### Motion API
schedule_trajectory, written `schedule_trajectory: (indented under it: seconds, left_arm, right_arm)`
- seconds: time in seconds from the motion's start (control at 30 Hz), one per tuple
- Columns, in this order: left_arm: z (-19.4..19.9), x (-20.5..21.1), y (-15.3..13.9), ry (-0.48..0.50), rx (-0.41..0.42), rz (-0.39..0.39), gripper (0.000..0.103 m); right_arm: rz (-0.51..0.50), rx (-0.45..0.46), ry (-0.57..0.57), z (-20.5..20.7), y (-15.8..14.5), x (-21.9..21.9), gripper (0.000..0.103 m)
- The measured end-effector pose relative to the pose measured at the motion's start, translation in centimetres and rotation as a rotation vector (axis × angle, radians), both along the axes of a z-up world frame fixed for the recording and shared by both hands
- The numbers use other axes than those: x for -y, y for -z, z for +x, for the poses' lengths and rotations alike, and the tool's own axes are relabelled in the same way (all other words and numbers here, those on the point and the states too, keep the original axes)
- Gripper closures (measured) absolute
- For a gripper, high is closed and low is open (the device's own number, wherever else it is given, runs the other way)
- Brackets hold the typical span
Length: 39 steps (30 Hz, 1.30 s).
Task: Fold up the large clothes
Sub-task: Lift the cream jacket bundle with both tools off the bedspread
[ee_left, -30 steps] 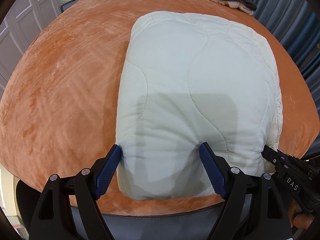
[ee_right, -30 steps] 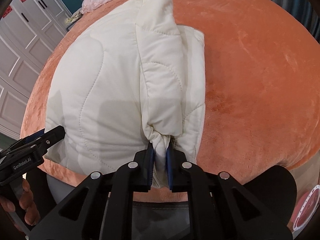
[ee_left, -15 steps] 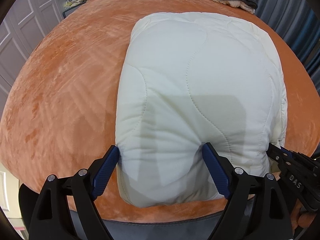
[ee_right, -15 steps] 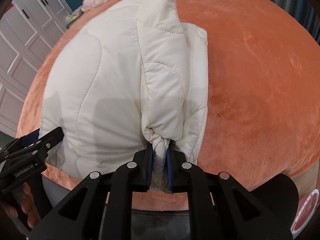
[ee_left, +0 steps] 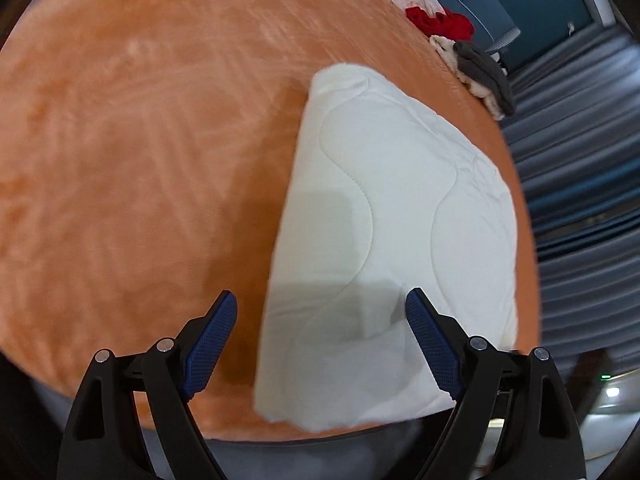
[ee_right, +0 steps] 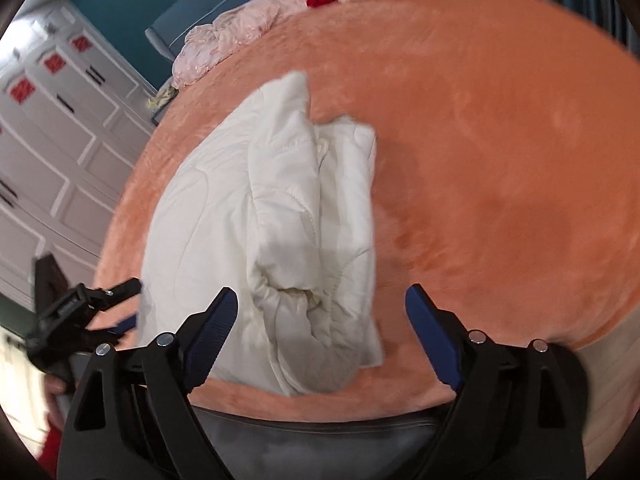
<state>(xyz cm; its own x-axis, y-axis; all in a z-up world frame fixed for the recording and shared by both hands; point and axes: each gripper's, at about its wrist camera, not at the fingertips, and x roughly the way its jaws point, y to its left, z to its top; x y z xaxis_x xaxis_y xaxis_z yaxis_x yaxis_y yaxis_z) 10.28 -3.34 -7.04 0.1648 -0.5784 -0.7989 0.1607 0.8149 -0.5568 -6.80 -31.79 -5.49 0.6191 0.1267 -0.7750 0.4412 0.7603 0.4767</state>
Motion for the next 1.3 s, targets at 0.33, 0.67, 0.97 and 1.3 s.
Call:
schedule_trajectory:
  seconds: [0.33,0.67,0.97,1.3]
  left_arm:
    - [1.7,2.4,3.4,0.007,-0.101,-0.137,0.005]
    - [0.8,5.6,0.1,0.132,0.046,-0.036,0.012]
    - [-1.4,5.6,-9.8,0.221,0.327,-0.097,0.027]
    - [0.7,3.3,-22.1,0.225,0.665,-0.158,0.028]
  right_arm:
    - [0.294,-0.003,0.031,1.9,5.5,1.5,0.008]
    - [0.237,0.032,0.005,1.7,3.1,1.4,0.063]
    - [-0.051,0.186,-0.05,1.0,-8.0,-0.5,0.071]
    - [-0.237,0.447,-0.135,3.9,-19.5,-2.7,0.071]
